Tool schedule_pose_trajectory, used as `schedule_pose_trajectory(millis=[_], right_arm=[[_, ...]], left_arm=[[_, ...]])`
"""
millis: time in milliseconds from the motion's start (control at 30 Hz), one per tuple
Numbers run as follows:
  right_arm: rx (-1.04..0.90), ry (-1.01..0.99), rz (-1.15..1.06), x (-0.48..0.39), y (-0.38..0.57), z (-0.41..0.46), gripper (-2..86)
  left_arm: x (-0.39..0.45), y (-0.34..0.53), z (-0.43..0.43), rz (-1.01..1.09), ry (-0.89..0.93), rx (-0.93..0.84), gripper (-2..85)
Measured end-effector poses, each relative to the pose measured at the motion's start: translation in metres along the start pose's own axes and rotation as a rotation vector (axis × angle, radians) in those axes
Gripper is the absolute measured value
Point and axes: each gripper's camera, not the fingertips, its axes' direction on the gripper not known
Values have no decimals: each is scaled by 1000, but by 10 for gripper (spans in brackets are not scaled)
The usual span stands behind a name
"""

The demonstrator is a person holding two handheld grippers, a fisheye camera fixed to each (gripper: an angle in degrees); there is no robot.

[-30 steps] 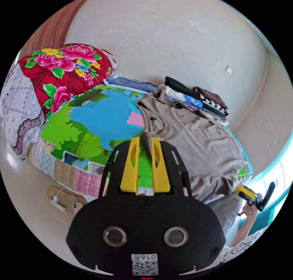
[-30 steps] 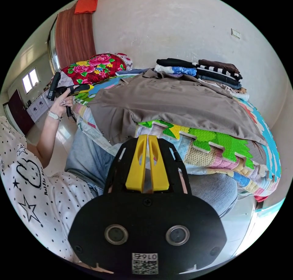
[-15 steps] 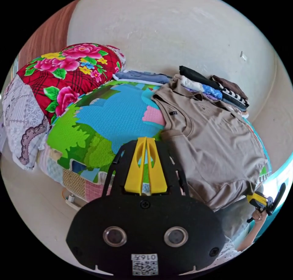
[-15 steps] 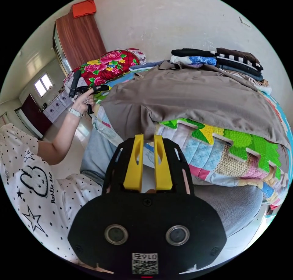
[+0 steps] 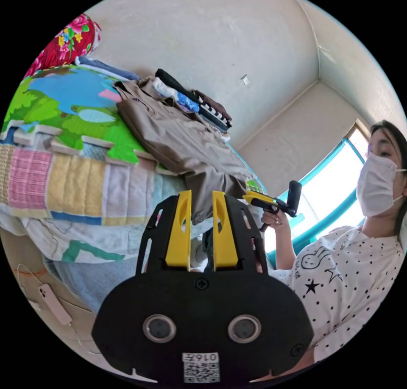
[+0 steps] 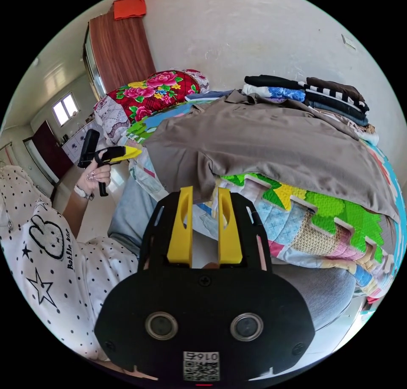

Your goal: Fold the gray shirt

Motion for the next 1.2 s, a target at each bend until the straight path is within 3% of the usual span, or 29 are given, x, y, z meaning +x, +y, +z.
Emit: schedule_pose_trajectory(millis=[167,433,700,833,967,1200], right_arm=[[-13,0,-15,-3,-4,17,88],[-3,4,14,6,8,28,82],[31,-58,19,25,18,33,11],[82,-197,12,43,25,26,3],[177,-351,94,70,28,23,2],[234,-435,135,90,28,33,4]], left_arm=[[7,-11,17,35,-51,10,89],[-3,-4,38,25,14,-89,45],[5,8,7,68,32,-60,-6],[16,4,-1,121,-47,-67,7],[12,2,19,125,-120,-184,61],[-2,-3,60,35,25,-171,86]])
